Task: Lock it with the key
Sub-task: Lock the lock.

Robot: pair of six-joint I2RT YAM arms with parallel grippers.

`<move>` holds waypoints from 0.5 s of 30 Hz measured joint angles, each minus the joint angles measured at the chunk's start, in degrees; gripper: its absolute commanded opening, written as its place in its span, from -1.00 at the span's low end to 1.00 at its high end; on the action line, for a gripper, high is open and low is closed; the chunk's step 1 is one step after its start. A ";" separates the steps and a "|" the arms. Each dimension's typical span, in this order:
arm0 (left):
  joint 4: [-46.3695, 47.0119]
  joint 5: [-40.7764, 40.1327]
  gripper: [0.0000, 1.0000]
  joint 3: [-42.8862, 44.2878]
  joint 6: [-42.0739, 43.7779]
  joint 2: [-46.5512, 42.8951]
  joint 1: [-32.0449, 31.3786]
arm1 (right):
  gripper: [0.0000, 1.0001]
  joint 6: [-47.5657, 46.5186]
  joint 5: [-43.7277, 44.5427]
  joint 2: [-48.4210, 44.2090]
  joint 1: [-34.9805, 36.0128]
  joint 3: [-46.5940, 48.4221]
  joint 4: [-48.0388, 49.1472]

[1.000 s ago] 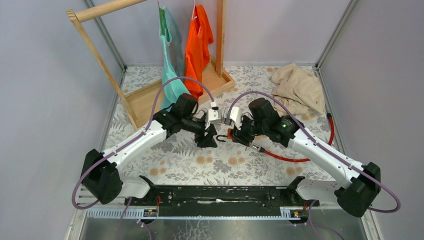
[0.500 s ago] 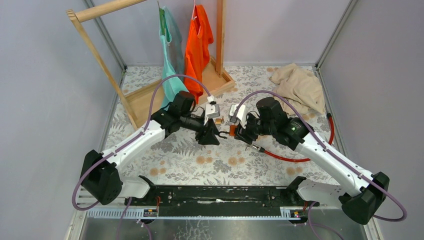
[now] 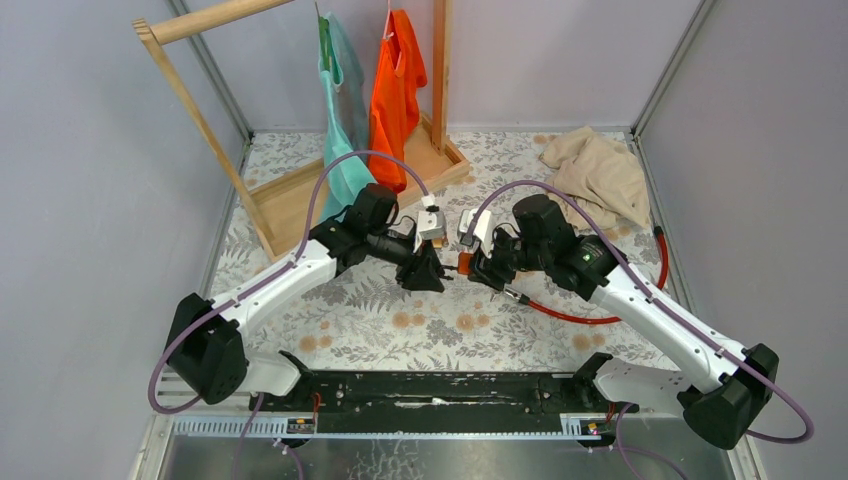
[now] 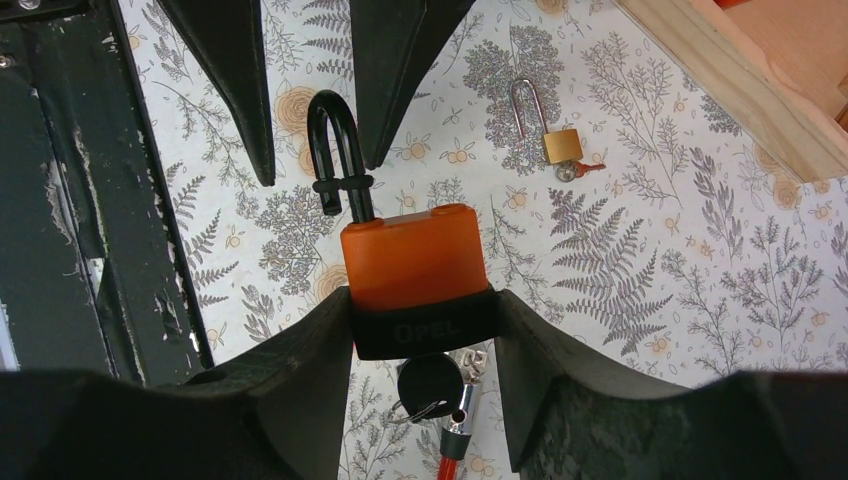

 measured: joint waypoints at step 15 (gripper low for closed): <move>2.16 0.15 -0.45 0.04 -1.40 0.39 -0.31 | -1.00 -0.26 -1.22 0.92 0.00 -0.46 -0.61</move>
